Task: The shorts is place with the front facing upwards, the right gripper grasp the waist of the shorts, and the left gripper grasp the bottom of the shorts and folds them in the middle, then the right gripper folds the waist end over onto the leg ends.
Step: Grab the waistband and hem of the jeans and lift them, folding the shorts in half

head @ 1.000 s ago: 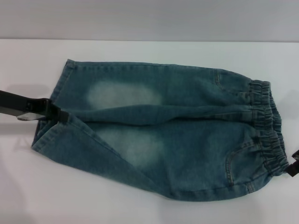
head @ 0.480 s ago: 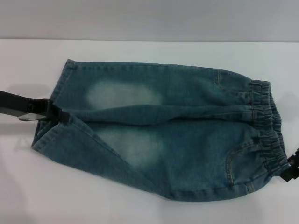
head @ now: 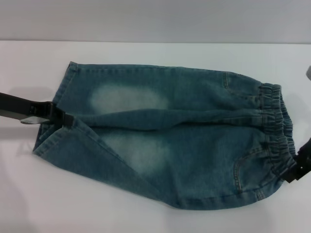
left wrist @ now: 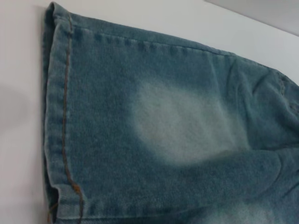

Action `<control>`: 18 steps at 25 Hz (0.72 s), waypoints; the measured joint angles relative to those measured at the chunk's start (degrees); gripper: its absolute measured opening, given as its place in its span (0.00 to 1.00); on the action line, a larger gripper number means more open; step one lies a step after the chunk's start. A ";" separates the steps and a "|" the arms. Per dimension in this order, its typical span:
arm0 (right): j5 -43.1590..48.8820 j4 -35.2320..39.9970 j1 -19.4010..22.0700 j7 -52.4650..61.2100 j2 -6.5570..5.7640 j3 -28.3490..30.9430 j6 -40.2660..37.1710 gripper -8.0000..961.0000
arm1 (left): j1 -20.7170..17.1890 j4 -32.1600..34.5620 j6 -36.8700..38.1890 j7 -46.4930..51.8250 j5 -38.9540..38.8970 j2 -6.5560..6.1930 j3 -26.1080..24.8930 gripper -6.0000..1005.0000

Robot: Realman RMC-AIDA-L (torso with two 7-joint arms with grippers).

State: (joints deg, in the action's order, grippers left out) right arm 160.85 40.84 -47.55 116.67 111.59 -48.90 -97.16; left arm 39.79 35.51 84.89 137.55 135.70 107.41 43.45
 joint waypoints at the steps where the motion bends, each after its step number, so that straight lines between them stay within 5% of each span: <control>1: -0.02 0.01 -0.21 -0.02 0.05 0.00 -0.01 0.59 | 0.00 0.00 0.00 0.00 0.00 0.00 0.00 0.07; 7: -0.14 0.19 -0.97 -0.77 0.31 -0.17 -0.17 0.59 | -0.20 -0.04 -0.41 -0.18 0.00 0.21 -0.19 0.07; 18: -0.20 -0.09 -0.95 -2.83 0.57 -0.14 -0.21 0.29 | -0.07 0.01 -1.09 -0.18 0.00 0.25 -0.31 0.08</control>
State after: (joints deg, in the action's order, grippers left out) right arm 160.66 40.75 -48.50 113.84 112.16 -49.05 -97.38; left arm 39.73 35.51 83.80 137.37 135.70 107.66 43.14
